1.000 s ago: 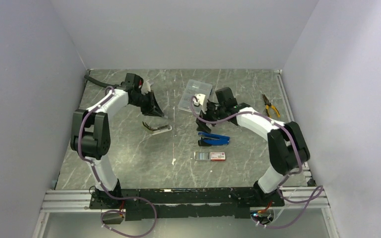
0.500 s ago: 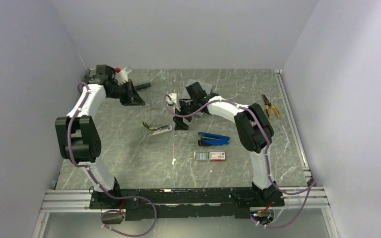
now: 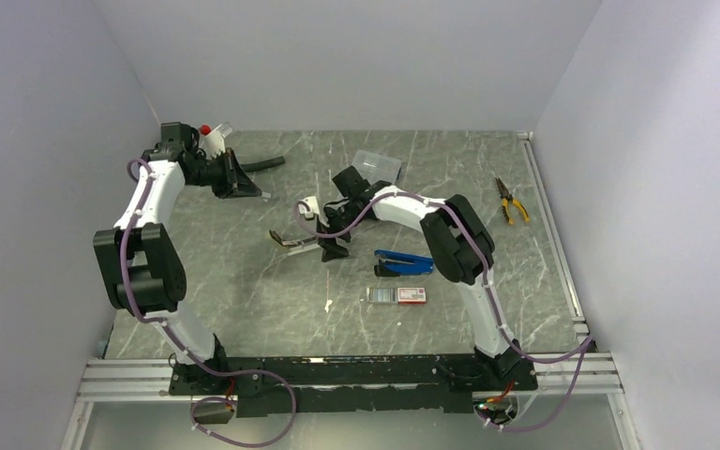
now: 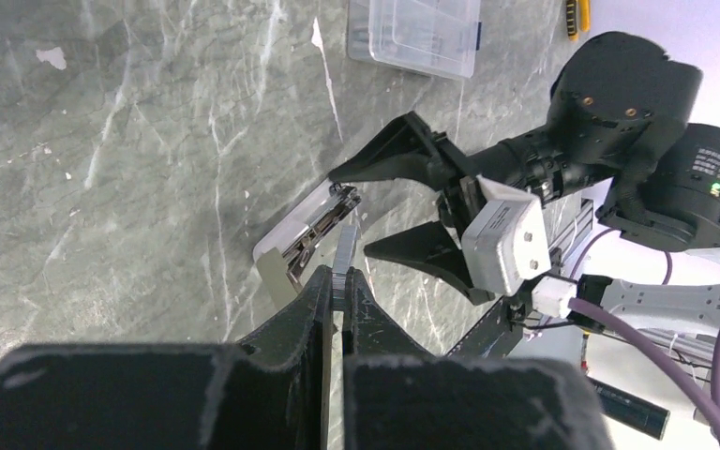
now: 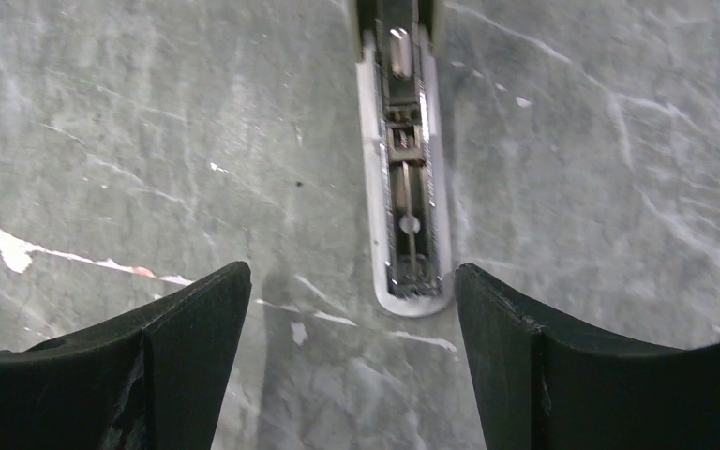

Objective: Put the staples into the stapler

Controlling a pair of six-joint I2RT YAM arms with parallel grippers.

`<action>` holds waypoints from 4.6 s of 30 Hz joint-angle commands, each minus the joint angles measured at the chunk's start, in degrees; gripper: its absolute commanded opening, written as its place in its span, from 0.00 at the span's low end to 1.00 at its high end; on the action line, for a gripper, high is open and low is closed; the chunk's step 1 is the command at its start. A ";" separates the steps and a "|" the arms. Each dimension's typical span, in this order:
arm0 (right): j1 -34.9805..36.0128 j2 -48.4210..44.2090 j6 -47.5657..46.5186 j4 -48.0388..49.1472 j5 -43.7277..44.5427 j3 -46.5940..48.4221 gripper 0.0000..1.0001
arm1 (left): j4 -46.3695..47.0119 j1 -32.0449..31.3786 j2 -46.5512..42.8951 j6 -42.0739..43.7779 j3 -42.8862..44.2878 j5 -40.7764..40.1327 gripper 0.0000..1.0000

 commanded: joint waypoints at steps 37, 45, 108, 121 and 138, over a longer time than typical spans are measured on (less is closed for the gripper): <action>-12.02 -34.30 5.24 -1.27 3.87 -27.45 0.82 | -17.61 -20.47 7.04 17.77 5.50 -0.36 0.03; -17.25 -39.78 4.00 -1.35 2.48 -32.60 0.82 | -20.89 -21.68 13.29 17.77 8.29 -4.24 0.03; -18.57 -38.55 2.53 -1.31 3.17 -33.27 0.82 | -13.60 -24.96 13.75 10.56 3.80 -15.60 0.03; -18.57 -38.47 2.29 -1.64 3.60 -33.36 0.82 | -13.26 -25.56 13.92 10.22 4.30 -16.07 0.03; -18.54 -38.03 1.97 -1.77 3.91 -33.26 0.82 | -13.15 -26.24 14.66 10.04 4.89 -16.63 0.04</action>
